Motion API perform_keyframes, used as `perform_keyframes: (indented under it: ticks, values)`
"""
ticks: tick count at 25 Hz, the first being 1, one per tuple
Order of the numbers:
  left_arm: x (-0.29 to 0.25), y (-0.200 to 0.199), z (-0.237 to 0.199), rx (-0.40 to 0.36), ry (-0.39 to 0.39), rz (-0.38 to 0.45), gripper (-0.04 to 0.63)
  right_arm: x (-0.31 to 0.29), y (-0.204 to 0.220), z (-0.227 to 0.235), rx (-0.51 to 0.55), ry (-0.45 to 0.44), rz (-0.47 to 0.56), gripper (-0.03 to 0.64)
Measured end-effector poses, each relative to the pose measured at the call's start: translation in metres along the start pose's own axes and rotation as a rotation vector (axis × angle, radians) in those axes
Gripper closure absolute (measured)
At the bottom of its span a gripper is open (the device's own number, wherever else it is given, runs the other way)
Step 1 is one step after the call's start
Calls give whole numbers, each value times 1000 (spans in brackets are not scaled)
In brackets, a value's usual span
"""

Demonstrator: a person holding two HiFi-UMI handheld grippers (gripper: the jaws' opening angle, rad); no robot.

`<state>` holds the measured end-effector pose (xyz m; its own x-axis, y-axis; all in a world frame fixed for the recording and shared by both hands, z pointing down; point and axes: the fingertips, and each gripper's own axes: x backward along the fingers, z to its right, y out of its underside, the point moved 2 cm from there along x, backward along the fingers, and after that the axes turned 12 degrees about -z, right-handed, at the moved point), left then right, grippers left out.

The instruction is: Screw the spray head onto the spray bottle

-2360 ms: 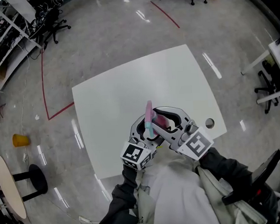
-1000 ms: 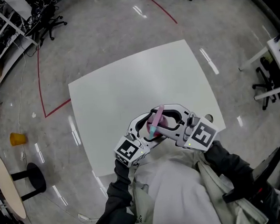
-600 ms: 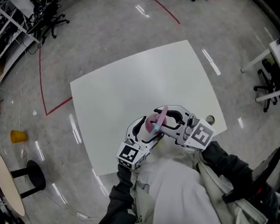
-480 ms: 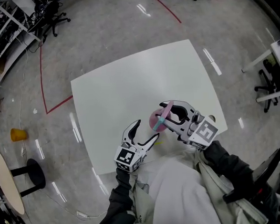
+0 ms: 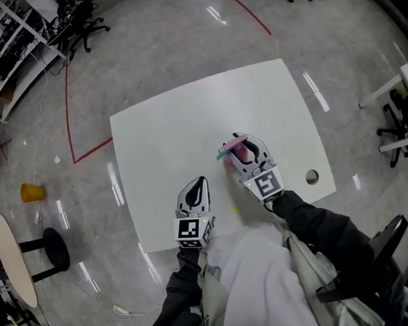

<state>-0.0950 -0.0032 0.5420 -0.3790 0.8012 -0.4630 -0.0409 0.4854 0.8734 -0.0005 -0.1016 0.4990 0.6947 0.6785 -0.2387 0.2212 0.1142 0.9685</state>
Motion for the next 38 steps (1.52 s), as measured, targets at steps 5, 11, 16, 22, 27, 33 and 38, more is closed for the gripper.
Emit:
perform_keyframes:
  ticks: [5,11,16,22,27,33,38]
  values:
    - [1,5,-3,3,10,-16,589,5,5,-9,93,43,53,482]
    - [-3,3,2,-13,24,-28,589,34,8,6,5,43,64,400]
    - [-3,10,-1,9,33,-41,589,75,49,21,31,65,-97,400]
    - [-5,15,3,22,52,-60,589,101,69,14,12,80,-207,621]
    - [-7,19,7,19,65,-71,589,95,70,2,40,61,-247,621]
    - [-6,25,8,27,71,-89,589,95,88,7,-18,66,-282,622]
    - [-8,26,9,20,80,-98,589,93,90,8,-30,64,-290,621]
